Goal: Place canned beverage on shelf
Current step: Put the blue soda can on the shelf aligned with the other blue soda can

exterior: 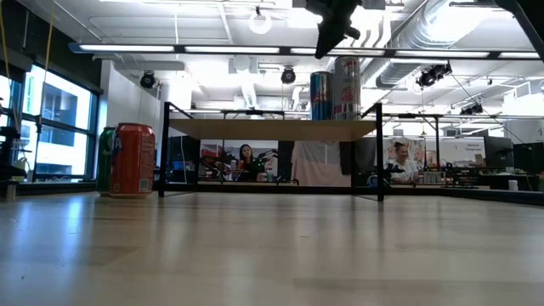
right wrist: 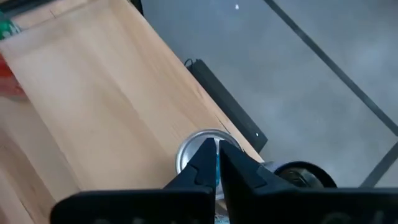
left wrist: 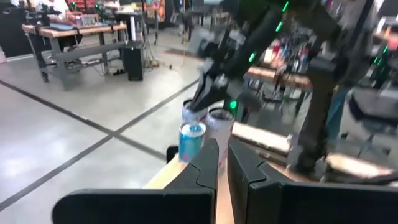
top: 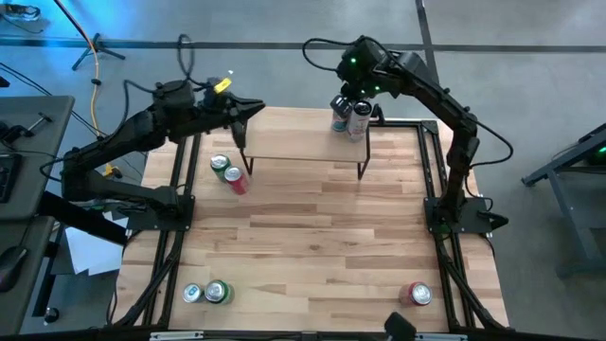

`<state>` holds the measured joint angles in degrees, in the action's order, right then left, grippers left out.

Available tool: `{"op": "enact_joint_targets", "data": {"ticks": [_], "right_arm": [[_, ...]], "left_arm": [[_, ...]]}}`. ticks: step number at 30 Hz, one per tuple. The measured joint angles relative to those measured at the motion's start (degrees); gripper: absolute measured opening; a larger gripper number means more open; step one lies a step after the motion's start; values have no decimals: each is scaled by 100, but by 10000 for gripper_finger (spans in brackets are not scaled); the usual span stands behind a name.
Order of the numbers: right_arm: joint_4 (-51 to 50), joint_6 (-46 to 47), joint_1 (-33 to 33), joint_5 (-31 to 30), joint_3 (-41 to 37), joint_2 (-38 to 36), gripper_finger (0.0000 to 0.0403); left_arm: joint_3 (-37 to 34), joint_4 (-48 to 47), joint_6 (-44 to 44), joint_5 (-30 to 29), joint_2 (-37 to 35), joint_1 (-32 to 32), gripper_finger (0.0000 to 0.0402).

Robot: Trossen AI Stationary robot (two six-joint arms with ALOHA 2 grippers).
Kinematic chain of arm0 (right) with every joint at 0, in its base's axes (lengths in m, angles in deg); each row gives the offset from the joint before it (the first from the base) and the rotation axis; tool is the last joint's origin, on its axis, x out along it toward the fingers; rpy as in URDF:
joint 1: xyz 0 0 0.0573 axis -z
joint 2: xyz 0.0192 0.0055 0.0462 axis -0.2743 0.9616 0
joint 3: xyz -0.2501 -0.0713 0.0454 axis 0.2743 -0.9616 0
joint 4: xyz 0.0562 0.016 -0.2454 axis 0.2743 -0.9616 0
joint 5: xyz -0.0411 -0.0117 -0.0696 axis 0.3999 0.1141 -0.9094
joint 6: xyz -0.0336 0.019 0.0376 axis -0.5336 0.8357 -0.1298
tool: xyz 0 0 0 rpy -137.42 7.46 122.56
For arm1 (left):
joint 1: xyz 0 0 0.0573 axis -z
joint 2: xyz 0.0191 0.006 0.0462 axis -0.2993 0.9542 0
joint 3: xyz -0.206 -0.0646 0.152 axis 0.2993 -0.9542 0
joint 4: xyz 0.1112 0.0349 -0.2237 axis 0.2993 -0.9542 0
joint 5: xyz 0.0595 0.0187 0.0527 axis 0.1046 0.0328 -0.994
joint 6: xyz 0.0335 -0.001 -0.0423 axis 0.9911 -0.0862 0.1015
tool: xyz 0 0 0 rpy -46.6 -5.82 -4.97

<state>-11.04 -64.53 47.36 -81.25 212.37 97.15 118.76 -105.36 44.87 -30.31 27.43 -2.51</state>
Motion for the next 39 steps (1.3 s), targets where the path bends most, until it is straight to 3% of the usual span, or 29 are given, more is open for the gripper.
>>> {"op": "enact_joint_targets", "data": {"ticks": [8, 15, 24, 31, 39], "right_arm": [[-238, 413, -243, -27, 2, -810, 1], [-872, 1114, -768, -943, -62, -1636, 0], [-805, 2561, -1761, -2020, -1810, -3021, 0], [596, 2496, -2095, -2038, -3189, -3798, 0], [1892, 1741, -2473, -1626, -4001, -4284, 0]], "left_arm": [[0, 423, 52, 1027, 1235, -109, 0], [-2, 1742, -238, 1669, 2609, -112, 0], [-2, 2582, -481, 1718, 3613, -258, 0], [-4, 2610, -481, 2063, 3486, -498, 0], [-2, 1700, -282, 2264, 1986, -547, 0]]}}
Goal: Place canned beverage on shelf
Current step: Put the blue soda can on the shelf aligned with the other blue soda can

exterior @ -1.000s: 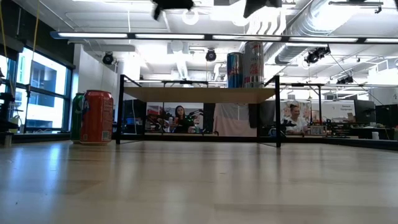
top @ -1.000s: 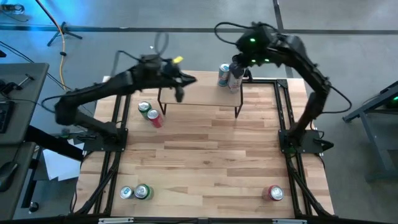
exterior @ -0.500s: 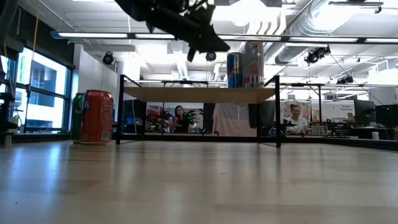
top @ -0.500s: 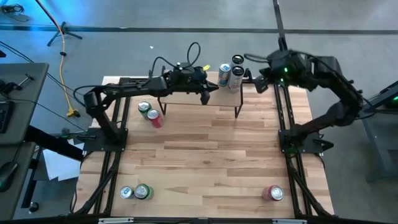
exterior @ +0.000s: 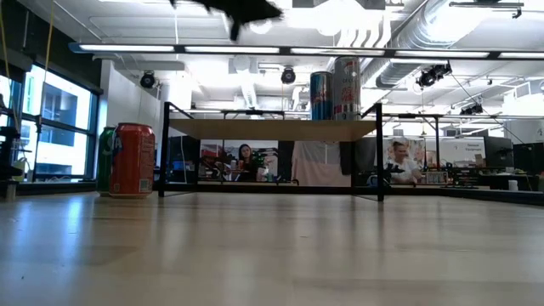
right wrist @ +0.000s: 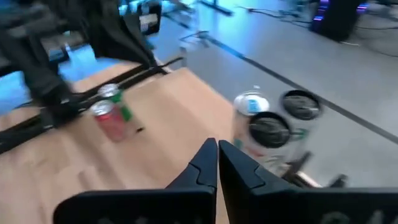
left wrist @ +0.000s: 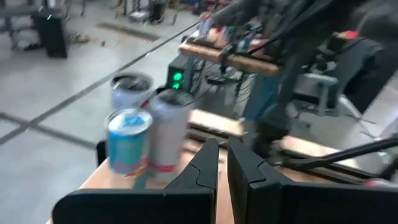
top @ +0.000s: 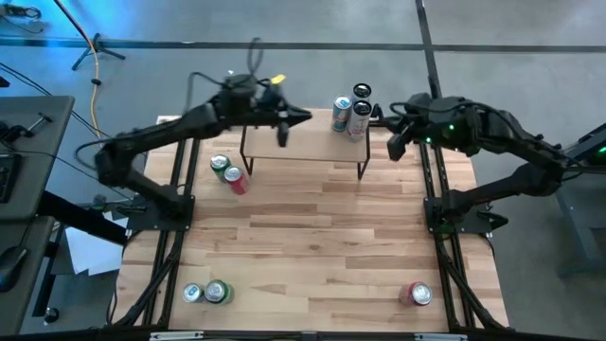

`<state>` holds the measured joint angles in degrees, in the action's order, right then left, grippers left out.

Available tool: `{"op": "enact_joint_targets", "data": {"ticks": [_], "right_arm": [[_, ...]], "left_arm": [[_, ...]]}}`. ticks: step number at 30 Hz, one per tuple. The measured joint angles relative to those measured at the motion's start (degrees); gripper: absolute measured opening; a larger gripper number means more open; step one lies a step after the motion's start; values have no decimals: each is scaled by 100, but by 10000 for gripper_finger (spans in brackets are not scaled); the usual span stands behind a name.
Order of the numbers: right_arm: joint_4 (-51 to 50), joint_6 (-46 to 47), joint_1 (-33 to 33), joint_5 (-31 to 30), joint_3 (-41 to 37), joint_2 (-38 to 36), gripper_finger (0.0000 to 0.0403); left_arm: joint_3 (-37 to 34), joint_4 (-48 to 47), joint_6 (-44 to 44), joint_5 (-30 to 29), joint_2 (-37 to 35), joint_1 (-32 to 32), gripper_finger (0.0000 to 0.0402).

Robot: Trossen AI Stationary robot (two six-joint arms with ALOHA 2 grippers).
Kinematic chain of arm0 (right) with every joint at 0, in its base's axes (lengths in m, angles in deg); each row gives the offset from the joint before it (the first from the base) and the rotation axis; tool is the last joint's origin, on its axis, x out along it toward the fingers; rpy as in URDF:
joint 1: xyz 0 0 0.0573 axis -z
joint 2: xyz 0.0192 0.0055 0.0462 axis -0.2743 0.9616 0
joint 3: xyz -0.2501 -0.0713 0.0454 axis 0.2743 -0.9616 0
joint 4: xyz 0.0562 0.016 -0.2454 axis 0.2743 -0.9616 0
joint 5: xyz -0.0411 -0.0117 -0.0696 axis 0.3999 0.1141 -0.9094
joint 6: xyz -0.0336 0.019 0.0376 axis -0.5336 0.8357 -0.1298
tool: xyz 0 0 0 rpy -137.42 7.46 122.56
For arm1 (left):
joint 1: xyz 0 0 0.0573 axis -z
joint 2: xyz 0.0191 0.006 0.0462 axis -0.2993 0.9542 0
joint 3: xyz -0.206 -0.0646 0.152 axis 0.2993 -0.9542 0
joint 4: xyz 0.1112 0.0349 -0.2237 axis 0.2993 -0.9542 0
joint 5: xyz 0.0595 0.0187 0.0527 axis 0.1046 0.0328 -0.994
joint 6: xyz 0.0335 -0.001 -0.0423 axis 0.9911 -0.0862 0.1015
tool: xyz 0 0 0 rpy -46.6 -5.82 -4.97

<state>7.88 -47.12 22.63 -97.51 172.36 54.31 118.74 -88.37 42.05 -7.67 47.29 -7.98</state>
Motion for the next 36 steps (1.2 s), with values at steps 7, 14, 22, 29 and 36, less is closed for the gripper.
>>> {"op": "enact_joint_targets", "data": {"ticks": [7, 14, 22, 29, 36], "right_arm": [[890, -438, -311, 251, -1064, -409, 0], [2209, -986, -350, 1629, -1694, -673, 0], [3072, -1040, -378, 2297, -1751, -685, 0], [3096, -990, -504, 2272, -1751, -679, 0], [3099, -863, -525, 2243, -1751, -679, 0]], "left_arm": [[0, -1105, 166, -844, -1526, 897, 0], [2, -2063, -61, -2655, -2658, 2239, 0], [-260, -2271, 11, -3767, -2913, 3529, 0], [-2039, -291, 180, -3429, -3423, 3737, 0], [-2631, 705, 412, -3081, -3685, 3625, 0]]}}
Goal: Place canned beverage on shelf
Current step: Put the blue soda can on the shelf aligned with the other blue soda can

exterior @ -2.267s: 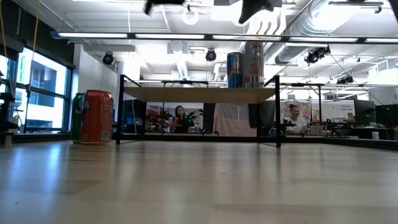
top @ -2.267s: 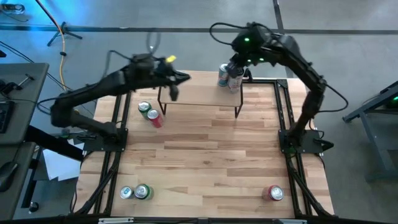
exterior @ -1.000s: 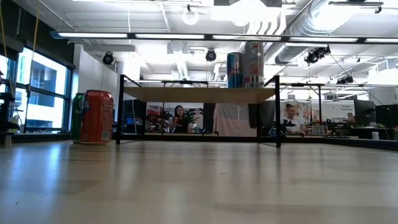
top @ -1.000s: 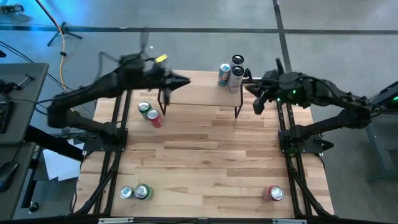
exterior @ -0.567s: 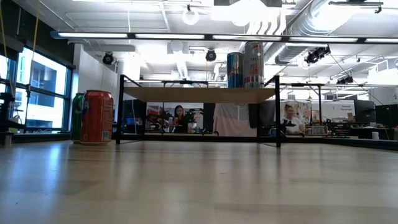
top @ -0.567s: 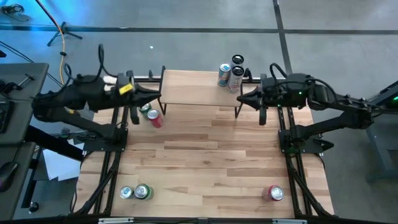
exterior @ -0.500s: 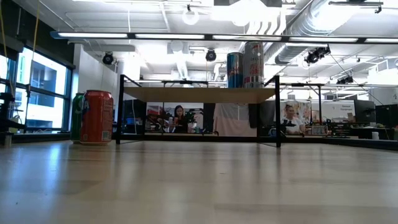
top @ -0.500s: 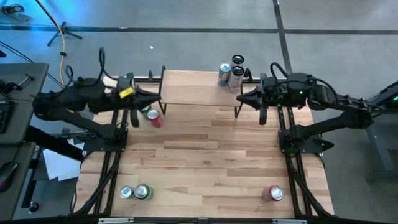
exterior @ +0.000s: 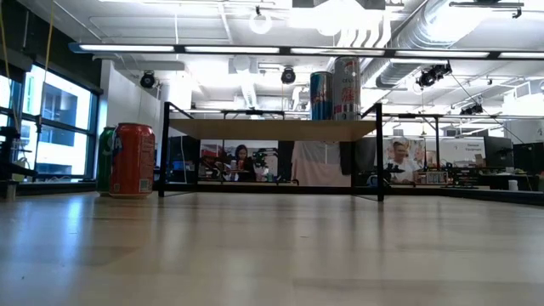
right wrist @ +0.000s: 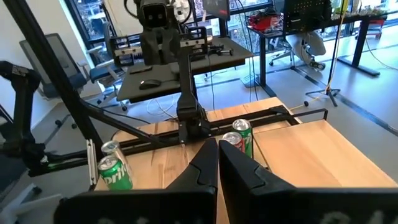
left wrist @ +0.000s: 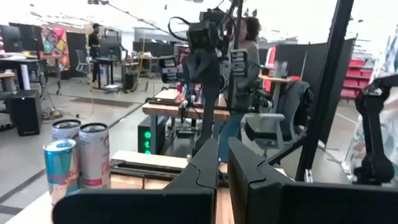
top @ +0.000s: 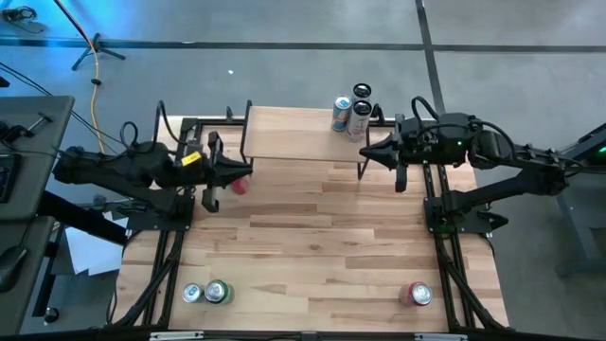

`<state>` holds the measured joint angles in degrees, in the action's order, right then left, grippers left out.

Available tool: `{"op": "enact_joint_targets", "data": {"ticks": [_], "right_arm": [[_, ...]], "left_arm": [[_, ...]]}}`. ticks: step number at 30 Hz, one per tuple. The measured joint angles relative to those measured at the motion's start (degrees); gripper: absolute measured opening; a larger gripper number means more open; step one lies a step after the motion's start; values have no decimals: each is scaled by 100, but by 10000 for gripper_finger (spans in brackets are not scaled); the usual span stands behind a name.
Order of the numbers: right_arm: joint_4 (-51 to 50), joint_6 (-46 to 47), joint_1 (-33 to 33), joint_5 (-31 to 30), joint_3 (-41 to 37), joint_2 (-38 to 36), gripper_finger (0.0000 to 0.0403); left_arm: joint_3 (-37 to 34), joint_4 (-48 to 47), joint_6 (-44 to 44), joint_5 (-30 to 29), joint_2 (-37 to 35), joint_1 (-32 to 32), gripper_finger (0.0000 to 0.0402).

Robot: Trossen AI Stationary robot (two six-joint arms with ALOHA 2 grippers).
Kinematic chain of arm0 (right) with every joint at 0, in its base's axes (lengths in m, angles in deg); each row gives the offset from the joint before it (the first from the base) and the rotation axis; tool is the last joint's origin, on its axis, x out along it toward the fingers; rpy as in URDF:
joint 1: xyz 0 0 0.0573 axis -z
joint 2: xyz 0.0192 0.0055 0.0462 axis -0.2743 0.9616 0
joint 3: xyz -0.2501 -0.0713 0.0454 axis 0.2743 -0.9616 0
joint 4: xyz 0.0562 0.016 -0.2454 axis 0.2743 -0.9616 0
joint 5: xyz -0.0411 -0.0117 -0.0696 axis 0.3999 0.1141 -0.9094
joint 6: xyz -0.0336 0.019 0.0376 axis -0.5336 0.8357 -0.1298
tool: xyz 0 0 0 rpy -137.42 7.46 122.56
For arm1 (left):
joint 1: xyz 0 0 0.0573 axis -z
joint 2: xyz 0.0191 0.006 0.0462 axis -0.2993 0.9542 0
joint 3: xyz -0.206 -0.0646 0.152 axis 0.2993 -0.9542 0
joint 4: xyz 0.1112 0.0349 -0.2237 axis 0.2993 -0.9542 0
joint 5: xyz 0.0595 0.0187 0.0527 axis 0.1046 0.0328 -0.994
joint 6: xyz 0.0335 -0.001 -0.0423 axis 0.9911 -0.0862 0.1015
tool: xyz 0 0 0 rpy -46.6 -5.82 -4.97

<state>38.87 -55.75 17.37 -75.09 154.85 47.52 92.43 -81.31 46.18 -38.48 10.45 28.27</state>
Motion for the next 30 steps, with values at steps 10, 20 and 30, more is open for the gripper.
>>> {"op": "enact_joint_targets", "data": {"ticks": [10, 20, 30], "right_arm": [[40, 15, 4, -4, 0, 2, 0], [50, -29, 4, -4, 0, 2, 0], [42, -31, 4, -2, 0, 2, 0]], "left_arm": [[-5, 16, -129, 67, 107, 0, 0], [-5, 44, 212, 48, 109, 0, 0], [-3, 342, 244, -115, 107, 0, 8]]}}
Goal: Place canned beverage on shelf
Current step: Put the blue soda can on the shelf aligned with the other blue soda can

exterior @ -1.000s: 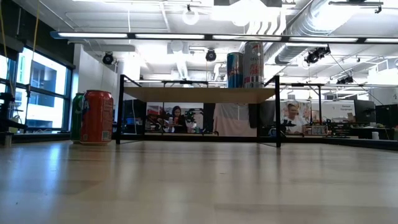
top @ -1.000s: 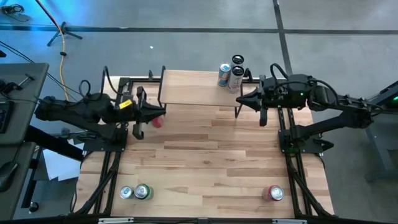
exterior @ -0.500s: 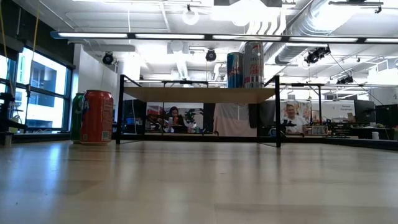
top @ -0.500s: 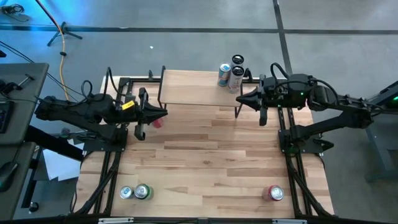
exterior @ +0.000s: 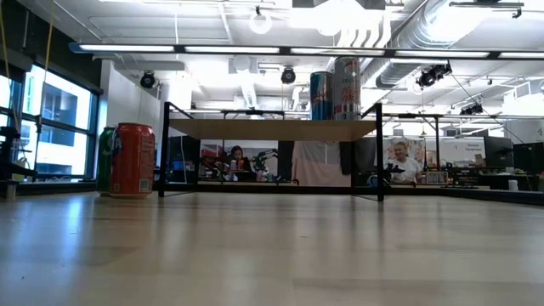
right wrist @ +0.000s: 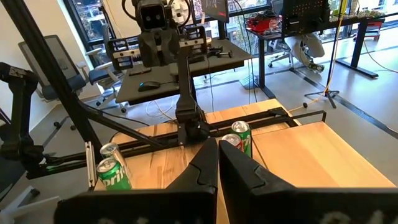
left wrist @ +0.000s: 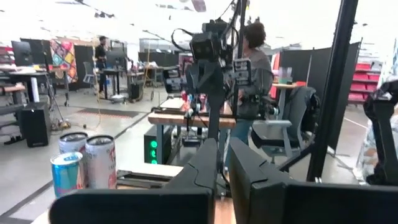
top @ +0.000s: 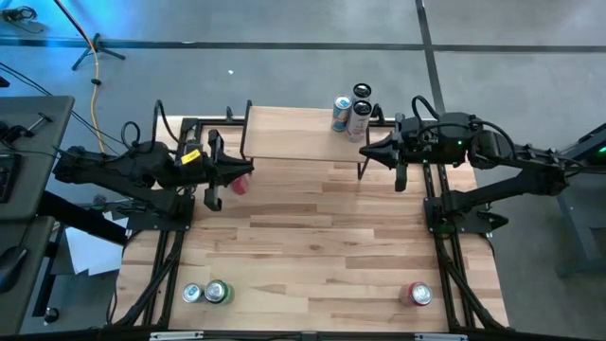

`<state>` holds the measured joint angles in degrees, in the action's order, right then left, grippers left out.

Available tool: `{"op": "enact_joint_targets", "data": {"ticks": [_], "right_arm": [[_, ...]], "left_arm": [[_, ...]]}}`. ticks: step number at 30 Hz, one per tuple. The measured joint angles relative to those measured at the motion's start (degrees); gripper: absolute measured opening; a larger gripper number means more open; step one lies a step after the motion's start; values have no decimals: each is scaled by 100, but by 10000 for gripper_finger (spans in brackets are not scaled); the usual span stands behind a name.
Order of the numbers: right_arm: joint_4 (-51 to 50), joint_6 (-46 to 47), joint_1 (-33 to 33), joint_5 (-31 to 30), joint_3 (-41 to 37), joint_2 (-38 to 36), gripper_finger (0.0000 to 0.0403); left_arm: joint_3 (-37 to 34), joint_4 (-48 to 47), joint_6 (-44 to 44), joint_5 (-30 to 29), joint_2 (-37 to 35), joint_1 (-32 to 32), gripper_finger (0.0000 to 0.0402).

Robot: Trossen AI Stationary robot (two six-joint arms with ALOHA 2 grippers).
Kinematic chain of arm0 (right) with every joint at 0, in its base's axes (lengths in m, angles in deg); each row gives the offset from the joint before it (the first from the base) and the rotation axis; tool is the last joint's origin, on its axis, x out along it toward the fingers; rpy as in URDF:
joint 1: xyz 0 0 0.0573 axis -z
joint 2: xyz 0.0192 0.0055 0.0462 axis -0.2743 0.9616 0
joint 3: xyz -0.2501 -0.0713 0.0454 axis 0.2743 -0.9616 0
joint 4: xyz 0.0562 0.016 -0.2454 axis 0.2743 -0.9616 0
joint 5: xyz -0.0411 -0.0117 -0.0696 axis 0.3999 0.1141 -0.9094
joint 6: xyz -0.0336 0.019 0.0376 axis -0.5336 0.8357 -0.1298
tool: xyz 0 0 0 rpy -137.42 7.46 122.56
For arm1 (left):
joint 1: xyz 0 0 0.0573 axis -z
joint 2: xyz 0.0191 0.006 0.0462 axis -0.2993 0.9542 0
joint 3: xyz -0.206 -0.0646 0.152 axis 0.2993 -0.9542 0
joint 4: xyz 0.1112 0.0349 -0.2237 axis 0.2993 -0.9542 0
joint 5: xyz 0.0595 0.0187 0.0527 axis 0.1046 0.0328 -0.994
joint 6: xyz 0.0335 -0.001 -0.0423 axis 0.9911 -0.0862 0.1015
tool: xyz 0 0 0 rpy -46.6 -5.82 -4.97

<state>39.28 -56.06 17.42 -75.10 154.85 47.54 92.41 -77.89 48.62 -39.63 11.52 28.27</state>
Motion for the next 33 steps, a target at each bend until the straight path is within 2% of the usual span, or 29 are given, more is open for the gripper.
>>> {"op": "enact_joint_targets", "data": {"ticks": [4, 11, 15, 18, 22, 27, 30, 33], "right_arm": [[-2, 0, 0, 0, 0, 0, 0], [-4, 0, 0, 0, 0, 2, 0], [-7, 0, 0, 0, 0, 2, 0], [-7, 0, 0, 0, 0, 2, 0], [-7, 1, 0, 0, 0, 2, 0], [-30, 0, 0, 1, 0, 2, 0], [-136, -1, 0, 2, 0, 2, 0], [-312, -2, 0, 2, 0, 2, 0]], "left_arm": [[2, -3, -74, -261, 2, 0, 49], [67, -153, -138, -327, -57, -147, 181], [426, -719, -252, -349, -61, -326, 253], [706, -1299, -250, -347, -23, -448, 291], [1066, -1881, -246, -329, 19, -578, 315], [1851, -2694, -433, 152, 269, -616, 318], [2622, -3694, -594, 427, 694, -422, 318], [3484, -5073, -919, 511, 1321, 32, 319]]}}
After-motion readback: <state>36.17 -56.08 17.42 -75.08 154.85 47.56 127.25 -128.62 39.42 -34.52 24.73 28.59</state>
